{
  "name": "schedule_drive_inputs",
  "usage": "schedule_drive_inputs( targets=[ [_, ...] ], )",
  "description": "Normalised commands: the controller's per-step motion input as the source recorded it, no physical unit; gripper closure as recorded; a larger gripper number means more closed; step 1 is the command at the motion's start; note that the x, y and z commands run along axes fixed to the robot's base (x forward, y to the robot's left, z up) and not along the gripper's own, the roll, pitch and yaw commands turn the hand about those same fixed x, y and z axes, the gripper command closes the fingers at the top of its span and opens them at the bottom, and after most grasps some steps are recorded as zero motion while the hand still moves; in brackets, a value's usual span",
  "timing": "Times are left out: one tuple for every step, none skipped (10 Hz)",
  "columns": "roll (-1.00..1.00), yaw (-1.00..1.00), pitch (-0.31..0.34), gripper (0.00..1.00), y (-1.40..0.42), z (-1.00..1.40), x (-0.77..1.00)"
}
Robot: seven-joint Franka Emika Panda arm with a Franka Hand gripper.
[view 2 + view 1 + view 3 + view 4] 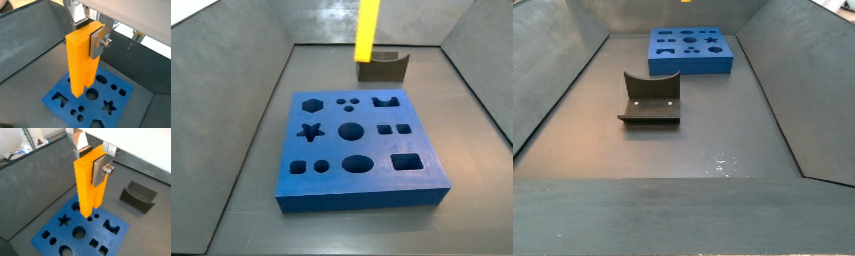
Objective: Pick up the double-square object. Move up. Rotate the double-square object. Place the double-square object on the fixture. Regrasp the double-square object. Move to above the board. Insert the double-square object.
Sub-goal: Insert the double-square object.
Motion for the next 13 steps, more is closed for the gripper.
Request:
schedule_drive_inputs(
  targets=[
    [0.00,-0.33,0.000,1.00,-0.04,-0.17,0.76],
    [0.04,-0.30,0.000,1.00,-0.11,-0.29,0.73],
    [0.07,-0.31,0.004,1.00,-0.17,-0.41,0.68],
    [0.08,-0.44,0.023,1.00,-0.22,-0.46,0.48],
    [0.04,-0.57,0.024,1.00,-0.20,-0.39,0.34],
    [0.00,-0.69,0.000,1.00,-0.13,-0.20,0.29],
    [-0.02,-0.86,0.000,1.00,-0.04,-0.11,0.16],
    [-0.03,-0.98,0.000,1.00,0.00,-0.09,0.03],
    [-0.01,-1.00,0.000,1.00,0.00,-0.13,0.00],
    [0.00,-1.00,0.000,1.00,0.00,-0.17,0.00],
    [0.00,-1.00,0.000,1.00,0.00,-0.21,0.00],
    [0.06,-0.71,0.000,1.00,-0.11,-0.40,0.31],
    [0.07,-0.79,0.000,1.00,-0.11,-0.38,0.16]
  ],
)
